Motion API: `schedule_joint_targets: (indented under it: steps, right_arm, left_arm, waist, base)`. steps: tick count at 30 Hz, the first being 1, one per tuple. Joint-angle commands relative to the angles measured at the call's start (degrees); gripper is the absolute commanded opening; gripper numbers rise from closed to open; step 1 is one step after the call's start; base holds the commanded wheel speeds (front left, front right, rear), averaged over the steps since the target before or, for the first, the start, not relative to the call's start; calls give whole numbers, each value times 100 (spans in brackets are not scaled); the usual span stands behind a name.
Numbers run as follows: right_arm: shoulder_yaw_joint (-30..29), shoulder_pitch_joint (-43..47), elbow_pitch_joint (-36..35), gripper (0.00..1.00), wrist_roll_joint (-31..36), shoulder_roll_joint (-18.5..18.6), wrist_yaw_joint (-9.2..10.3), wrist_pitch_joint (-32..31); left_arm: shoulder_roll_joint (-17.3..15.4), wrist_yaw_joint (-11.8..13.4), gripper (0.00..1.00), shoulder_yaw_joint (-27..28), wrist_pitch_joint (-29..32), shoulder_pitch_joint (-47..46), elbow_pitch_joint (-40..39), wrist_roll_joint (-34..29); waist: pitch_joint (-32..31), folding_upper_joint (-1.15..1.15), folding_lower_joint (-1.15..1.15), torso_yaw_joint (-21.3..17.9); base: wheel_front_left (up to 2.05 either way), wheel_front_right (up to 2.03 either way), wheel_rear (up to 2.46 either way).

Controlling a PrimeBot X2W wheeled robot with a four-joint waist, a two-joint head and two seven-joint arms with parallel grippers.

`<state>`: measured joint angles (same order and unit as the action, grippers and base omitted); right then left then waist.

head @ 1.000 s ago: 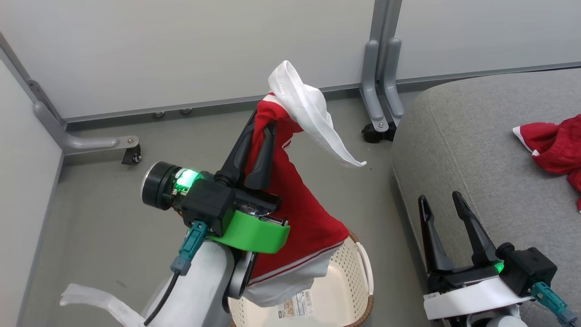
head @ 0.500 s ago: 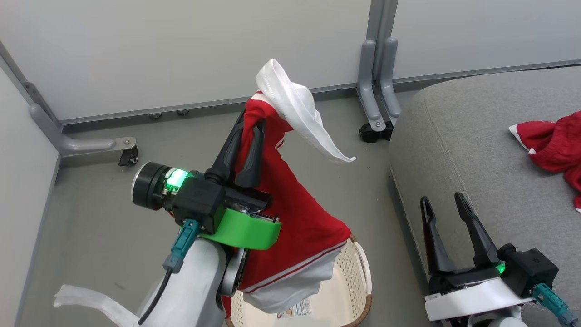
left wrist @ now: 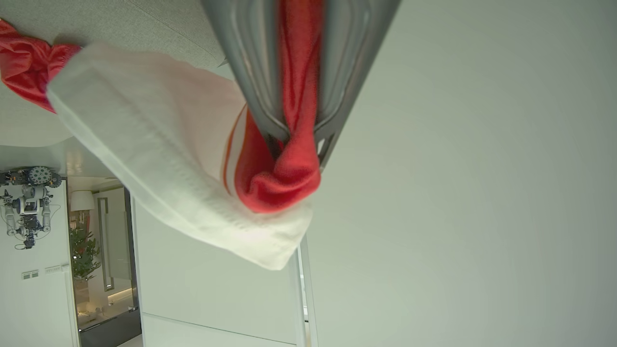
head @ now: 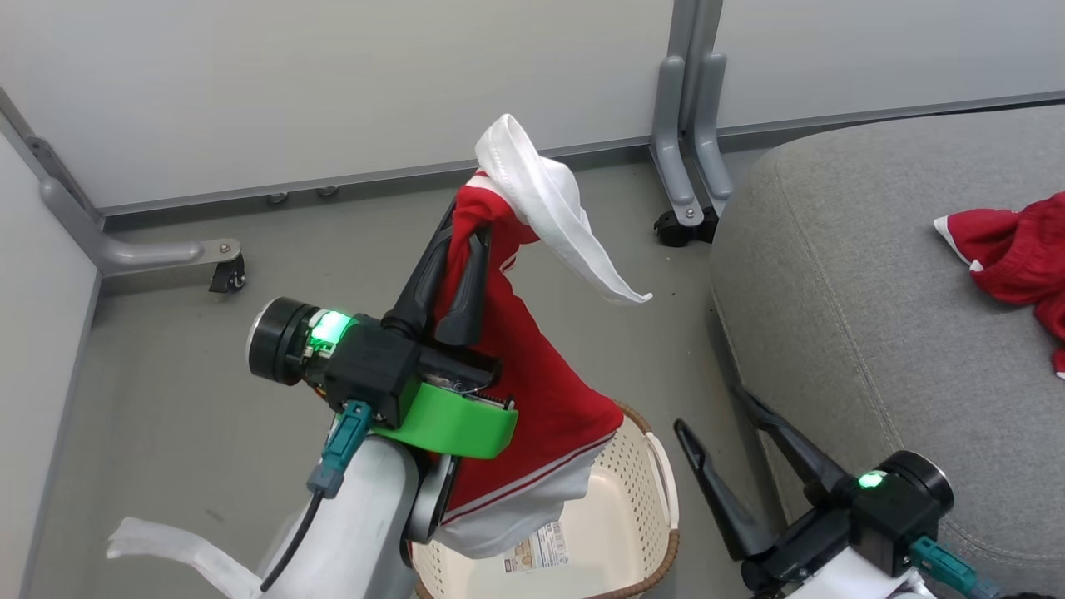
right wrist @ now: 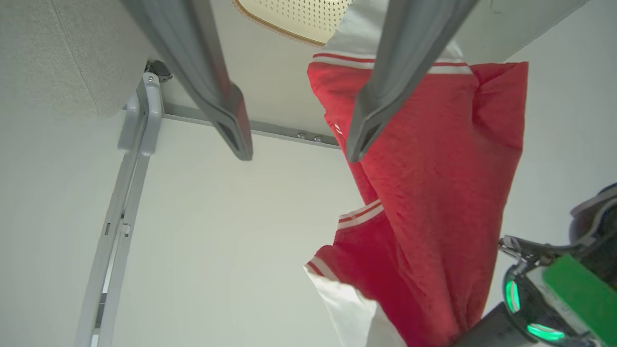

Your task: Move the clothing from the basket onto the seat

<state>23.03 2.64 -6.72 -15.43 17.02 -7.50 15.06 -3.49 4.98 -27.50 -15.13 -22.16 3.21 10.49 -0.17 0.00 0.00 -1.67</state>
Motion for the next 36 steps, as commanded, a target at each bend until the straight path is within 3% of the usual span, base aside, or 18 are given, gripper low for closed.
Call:
schedule_joint_targets:
  steps: [1,12,24,36]
  right_arm:
    - [146,-144,-23,100,49,88,2,18]
    - [1285,-1107,469,100,-486,529,2,18]
    - [2395,-2072,1161,100,-1572,860,3,17]
    - [3131,-2734,1687,100,-1940,663,3,17]
  left_arm:
    - [3,-42,0,1,-1,4,22,-60]
    - [33,-186,0,-303,-1,-131,48,-215]
    - [54,-354,0,-795,-1,-328,52,-202]
    - [60,-345,0,-1266,-1,-374,48,-100]
  waist:
    - [15,0,0,9]
    - [56,0,0,149]
    - [-21,0,0,383]
    - [-100,0,0,455]
  base:
    - [0,0,0]
    - [0,0,0]
    - [0,0,0]
    - [0,0,0]
